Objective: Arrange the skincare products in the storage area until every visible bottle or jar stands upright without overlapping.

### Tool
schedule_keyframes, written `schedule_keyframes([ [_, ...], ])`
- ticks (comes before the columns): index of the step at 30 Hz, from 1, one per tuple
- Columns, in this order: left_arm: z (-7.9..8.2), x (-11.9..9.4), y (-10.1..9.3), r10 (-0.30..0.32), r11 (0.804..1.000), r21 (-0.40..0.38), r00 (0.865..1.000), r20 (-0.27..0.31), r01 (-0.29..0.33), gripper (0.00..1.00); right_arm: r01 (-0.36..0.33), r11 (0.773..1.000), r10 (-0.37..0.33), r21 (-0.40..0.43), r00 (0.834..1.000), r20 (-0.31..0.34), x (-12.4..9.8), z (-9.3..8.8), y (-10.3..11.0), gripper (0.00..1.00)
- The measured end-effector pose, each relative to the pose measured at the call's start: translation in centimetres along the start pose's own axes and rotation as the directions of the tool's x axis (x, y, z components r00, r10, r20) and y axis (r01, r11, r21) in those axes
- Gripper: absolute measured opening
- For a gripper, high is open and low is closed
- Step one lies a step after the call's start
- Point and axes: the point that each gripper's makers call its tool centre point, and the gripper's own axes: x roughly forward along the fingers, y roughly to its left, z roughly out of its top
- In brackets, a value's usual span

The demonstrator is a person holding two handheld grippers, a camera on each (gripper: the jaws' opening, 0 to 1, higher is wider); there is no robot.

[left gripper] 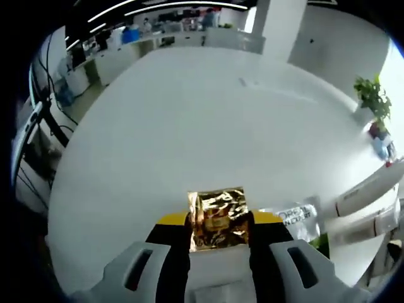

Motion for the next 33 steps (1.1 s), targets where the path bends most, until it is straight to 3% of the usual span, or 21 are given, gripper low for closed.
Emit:
schedule_keyframes([
  [10,-2.3,-0.6,0.5,0.017,1.0,-0.012,0.999,-0.029,-0.018,0.33,-0.002,1.0,0.002,-0.008,1.0,-0.005,0.0,-0.1,0.1,0.85],
  [33,-2.9,-0.2,0.4,0.031,0.999,0.039,0.998,-0.052,-0.029,0.36,0.001,1.0,-0.001,-0.006,1.0,-0.009,0.0,-0.1,0.0,0.85],
])
